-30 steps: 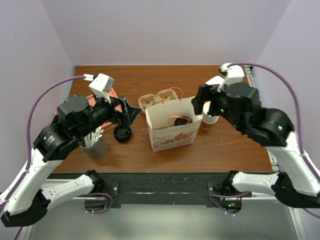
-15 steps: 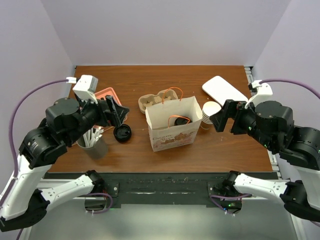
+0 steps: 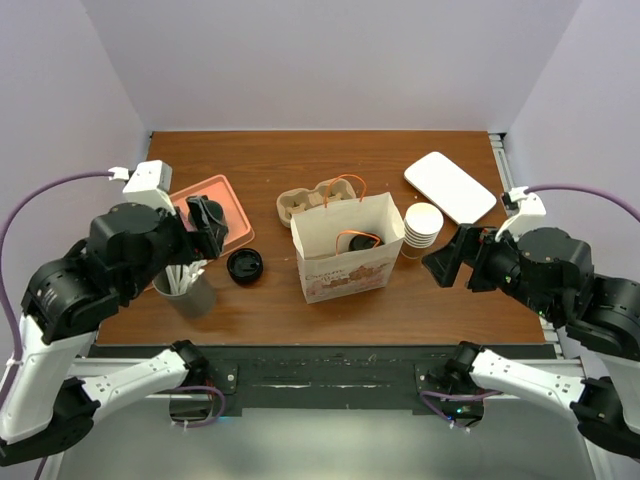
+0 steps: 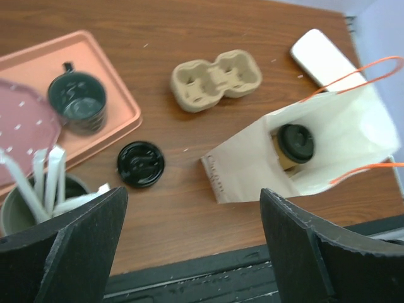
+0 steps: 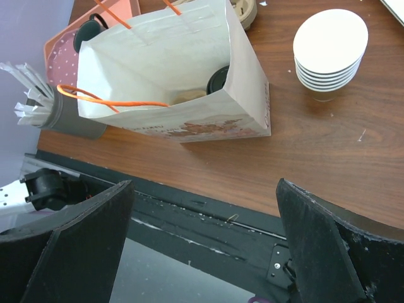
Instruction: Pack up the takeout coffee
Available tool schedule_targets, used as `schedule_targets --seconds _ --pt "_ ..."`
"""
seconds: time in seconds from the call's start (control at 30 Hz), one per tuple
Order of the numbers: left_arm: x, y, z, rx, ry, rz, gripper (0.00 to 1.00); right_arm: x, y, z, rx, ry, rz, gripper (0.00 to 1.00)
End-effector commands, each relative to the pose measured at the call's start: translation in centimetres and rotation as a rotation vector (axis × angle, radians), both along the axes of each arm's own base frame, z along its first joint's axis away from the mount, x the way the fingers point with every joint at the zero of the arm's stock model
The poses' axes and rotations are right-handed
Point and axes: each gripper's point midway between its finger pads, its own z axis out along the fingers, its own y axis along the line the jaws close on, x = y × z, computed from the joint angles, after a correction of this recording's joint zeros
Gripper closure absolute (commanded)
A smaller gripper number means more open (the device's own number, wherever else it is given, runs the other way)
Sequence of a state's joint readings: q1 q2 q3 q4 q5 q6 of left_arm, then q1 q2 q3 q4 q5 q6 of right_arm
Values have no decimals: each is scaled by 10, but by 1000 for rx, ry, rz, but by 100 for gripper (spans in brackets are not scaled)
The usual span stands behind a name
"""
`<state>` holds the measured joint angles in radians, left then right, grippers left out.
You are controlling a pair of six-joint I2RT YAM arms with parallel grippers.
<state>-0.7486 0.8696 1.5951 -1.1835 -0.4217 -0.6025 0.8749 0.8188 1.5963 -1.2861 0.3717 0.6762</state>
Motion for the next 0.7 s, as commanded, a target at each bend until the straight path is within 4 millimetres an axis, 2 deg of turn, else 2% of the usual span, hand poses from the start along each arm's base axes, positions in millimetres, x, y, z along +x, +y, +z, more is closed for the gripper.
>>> schedule_targets --seconds 0.0,0.03,0.07,0.1,0.2,0.27,0.5,0.6,0.67 --pt "4 20 -22 74 95 149 19 -1 6 1 53 -2 5 1" --pt "3 21 -25 67 101 161 28 -1 6 1 57 0 4 2" --pt "3 21 -30 42 115 186 30 -2 5 2 60 -2 3 1" --pt "3 21 -46 55 148 202 31 -3 4 1 62 -1 3 2" --pt "1 28 -73 73 189 256 34 -6 0 -1 63 1 0 1" --pt "5 41 -76 93 165 336 40 -8 -3 -2 66 0 -3 1" --pt "25 74 -85 229 148 540 40 -10 -4 -1 81 -6 2 2" --pt "31 93 -95 312 184 615 51 -9 -3 -3 68 1 3 2" --pt "35 97 -100 340 203 630 53 -10 -4 -4 61 6 4 2"
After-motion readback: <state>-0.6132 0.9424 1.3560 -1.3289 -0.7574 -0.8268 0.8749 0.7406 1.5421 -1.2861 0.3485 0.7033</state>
